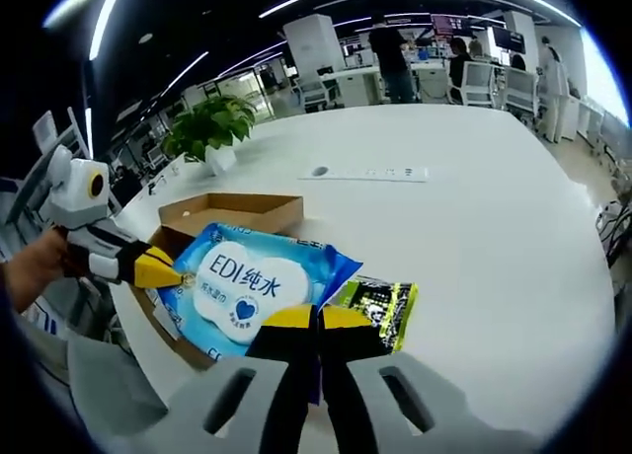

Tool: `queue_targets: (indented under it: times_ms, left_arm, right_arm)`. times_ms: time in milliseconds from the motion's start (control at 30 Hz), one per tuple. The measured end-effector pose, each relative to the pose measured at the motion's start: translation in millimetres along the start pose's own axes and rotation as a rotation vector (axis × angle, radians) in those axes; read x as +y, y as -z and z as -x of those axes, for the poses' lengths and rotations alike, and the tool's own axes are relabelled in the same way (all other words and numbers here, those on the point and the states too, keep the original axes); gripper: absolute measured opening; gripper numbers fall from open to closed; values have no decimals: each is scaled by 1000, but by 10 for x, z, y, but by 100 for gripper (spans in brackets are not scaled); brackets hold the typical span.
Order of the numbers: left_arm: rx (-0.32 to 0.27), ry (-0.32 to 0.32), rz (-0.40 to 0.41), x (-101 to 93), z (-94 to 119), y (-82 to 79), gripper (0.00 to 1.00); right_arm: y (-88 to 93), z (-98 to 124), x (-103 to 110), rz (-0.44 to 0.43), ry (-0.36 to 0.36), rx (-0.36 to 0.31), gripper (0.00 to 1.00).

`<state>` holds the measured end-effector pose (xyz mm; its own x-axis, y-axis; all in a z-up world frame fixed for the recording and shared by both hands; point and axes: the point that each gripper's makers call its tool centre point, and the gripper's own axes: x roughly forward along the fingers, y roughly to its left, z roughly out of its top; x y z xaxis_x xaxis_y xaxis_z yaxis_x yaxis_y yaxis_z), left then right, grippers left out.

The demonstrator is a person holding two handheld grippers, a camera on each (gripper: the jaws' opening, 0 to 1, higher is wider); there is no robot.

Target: Operate the shoe box by opening the lid, removing the specified soft item, and placing it in the target area until the item is outside and the box remains undamaged.

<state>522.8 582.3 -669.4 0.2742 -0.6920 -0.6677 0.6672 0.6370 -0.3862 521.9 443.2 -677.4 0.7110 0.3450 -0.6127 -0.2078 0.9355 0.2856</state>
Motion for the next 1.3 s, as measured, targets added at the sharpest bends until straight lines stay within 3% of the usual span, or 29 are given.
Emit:
queue_targets:
  times_ms: [400,1300]
  left_arm:
    - [45,-5,-61,-82,-269,-37,0]
    - [231,-70,-248,153,-866,96,0]
  right_arm:
    - [52,-25,-248,-16,39,13,0]
    - [329,-469,-643,-20,87,88,0]
